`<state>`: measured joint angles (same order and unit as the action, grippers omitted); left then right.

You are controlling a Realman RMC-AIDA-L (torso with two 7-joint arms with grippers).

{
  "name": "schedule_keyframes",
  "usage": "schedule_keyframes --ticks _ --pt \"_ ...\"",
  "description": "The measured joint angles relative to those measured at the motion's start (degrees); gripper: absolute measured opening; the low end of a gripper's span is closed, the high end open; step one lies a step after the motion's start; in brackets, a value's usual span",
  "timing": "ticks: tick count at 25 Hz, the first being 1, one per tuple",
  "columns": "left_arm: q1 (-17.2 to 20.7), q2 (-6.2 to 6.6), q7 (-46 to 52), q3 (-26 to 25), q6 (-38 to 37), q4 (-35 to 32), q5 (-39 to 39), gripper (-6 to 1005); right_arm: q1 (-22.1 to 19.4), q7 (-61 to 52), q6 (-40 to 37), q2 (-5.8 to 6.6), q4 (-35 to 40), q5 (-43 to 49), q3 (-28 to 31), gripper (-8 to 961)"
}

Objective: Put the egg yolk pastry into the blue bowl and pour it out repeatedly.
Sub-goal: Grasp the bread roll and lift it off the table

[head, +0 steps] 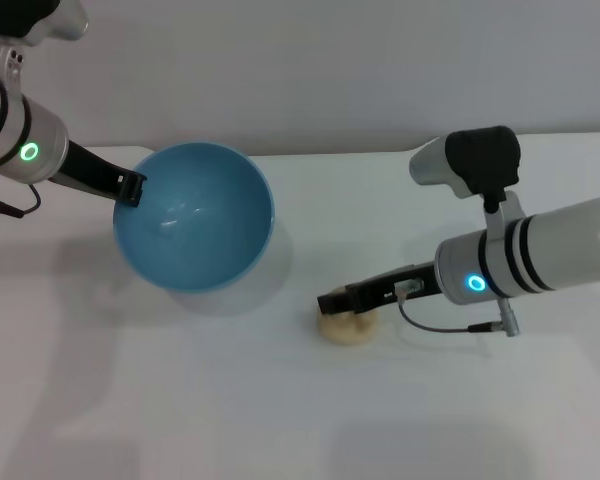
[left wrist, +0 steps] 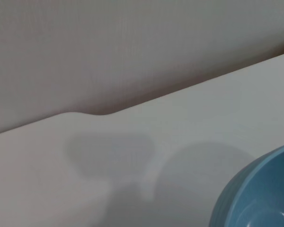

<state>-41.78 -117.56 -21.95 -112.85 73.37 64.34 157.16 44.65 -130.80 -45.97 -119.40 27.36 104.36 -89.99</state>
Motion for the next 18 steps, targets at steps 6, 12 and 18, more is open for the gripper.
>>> schedule_keyframes --ticks 6,12,18 --pt "-0.03 -0.11 -0.08 0.06 0.04 -0.05 -0.01 0 -0.36 -1.07 1.08 0.04 -0.8 0.09 -0.76 405" --pt "-0.04 -0.13 -0.3 0.09 0.26 -0.09 -0.02 -1 -0.9 -0.85 1.78 0.1 -1.09 0.22 -1.31 392" --pt "0.0 -0.12 -0.44 0.75 0.12 -0.1 -0.02 -1 -3.02 -0.68 0.77 0.59 1.73 0.14 -0.88 261"
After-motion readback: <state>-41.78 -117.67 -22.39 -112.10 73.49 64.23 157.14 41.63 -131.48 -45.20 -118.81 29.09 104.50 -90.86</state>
